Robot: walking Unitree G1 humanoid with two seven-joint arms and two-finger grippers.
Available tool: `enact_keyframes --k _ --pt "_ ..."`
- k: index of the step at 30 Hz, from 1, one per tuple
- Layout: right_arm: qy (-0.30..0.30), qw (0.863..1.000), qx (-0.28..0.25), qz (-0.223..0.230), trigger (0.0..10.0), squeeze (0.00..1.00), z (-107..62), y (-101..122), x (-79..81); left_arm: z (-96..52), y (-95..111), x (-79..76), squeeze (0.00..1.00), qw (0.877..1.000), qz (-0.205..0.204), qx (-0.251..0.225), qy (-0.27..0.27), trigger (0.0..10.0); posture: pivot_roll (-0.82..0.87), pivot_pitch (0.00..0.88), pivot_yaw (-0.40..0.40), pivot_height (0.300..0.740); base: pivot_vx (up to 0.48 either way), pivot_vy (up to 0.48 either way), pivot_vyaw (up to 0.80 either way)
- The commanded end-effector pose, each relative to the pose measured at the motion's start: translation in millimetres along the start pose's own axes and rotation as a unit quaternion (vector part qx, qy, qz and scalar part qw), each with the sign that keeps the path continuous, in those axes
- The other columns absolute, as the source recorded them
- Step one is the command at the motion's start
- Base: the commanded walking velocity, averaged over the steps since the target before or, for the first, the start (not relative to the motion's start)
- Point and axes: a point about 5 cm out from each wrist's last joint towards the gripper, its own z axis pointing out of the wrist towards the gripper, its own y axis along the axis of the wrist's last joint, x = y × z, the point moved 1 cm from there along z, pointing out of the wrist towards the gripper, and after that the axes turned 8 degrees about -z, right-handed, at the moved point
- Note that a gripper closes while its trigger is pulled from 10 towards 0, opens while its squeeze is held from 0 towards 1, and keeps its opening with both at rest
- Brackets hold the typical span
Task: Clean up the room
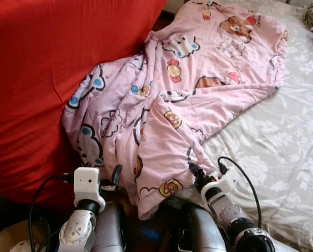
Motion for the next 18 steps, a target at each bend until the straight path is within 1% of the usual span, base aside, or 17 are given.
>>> enact_keyframes --k 1,4,8,9,10,18 --pt "-0.003 1.0 0.008 0.013 10.0 0.0 -2.5 -4.9 -4.9 -5.8 -3.0 1.9 0.0 1.0 0.001 0.012 0.006 10.0 0.08 0.3 -0.067 0.61 0.0 0.0 0.0" --pt "-0.002 1.0 0.009 0.007 10.0 0.0 -2.4 -4.4 -4.7 -6.5 -3.1 1.5 0.0 1.0 0.002 0.013 0.005 10.0 0.08 0.301 -0.067 0.61 0.0 0.0 0.0" --pt "-0.016 1.0 0.003 0.008 10.0 0.0 -2.9 -2.2 -7.6 -7.0 -4.1 3.3 0.0 1.0 0.004 0.015 0.007 10.0 0.08 0.302 -0.067 0.61 0.0 0.0 0.0" --pt "-0.017 1.0 0.001 0.01 9.7 0.0 -3.1 -1.4 -8.1 -7.4 -4.1 3.6 0.0 1.0 0.005 0.015 0.008 10.0 0.08 0.306 -0.068 0.61 0.0 0.0 0.0" --pt "-0.017 1.0 0.0 0.009 0.0 0.0 -3.3 -0.8 -8.6 -7.9 -4.5 4.1 0.0 1.0 0.005 0.016 0.008 10.0 0.08 0.306 -0.068 0.61 0.0 0.0 0.0" --pt "-0.013 1.0 -0.005 0.01 0.0 0.0 -3.7 0.8 -9.1 -11.2 -6.0 5.0 0.0 1.0 0.008 0.021 0.009 10.0 0.08 0.314 -0.069 0.61 0.0 0.0 0.0"
